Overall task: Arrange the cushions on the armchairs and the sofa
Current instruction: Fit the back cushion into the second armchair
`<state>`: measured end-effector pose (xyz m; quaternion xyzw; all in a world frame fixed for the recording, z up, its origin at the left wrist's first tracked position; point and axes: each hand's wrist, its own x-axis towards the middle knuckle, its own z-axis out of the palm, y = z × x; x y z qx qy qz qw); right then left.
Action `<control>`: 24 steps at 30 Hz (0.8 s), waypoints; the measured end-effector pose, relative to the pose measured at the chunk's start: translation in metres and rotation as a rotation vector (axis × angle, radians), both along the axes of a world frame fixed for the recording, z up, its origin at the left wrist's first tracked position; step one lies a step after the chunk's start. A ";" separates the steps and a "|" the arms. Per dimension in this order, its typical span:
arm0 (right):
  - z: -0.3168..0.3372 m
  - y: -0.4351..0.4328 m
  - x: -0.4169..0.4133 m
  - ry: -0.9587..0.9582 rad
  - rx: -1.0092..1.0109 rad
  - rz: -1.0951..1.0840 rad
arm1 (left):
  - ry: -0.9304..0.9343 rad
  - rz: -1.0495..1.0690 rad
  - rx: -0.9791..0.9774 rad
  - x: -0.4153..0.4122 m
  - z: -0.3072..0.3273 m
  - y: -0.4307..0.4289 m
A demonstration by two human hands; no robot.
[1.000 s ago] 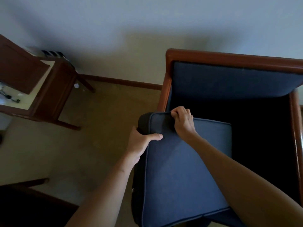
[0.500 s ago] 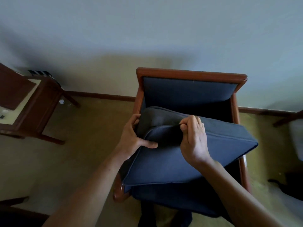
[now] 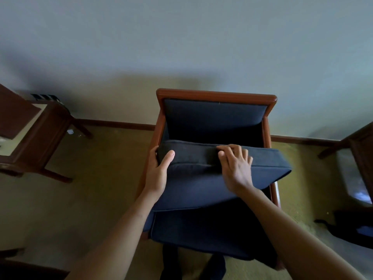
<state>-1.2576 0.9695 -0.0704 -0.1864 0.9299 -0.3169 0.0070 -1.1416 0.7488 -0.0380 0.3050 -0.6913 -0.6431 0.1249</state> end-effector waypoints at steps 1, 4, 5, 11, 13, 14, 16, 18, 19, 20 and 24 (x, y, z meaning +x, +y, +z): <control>-0.008 0.016 -0.010 -0.037 0.049 -0.065 | 0.005 0.040 -0.014 -0.002 -0.002 0.004; -0.035 0.067 -0.033 -0.146 0.108 -0.245 | 0.050 0.112 0.011 -0.007 -0.003 0.012; -0.043 0.081 -0.038 -0.181 0.101 -0.302 | 0.067 0.132 0.003 -0.009 -0.004 0.014; -0.068 0.123 -0.066 -0.313 -0.105 -0.564 | 0.100 0.245 -0.035 -0.017 -0.013 0.018; -0.074 0.126 -0.073 -0.380 -0.288 -0.665 | 0.097 0.267 -0.044 -0.023 -0.016 0.014; -0.076 0.126 -0.076 -0.428 -0.393 -0.731 | 0.101 0.277 -0.057 -0.026 -0.018 0.012; -0.081 0.123 -0.079 -0.529 -0.583 -0.852 | 0.116 0.303 -0.068 -0.034 -0.021 0.009; -0.087 0.119 -0.081 -0.582 -0.685 -0.922 | 0.135 0.327 -0.067 -0.041 -0.020 0.009; -0.089 0.117 -0.083 -0.587 -0.709 -0.941 | 0.138 0.339 -0.059 -0.045 -0.021 0.008; -0.090 0.115 -0.085 -0.589 -0.730 -0.956 | 0.141 0.356 -0.051 -0.048 -0.021 0.008; -0.076 0.105 -0.092 -0.552 -0.854 -1.005 | 0.146 0.431 -0.031 -0.059 -0.014 0.000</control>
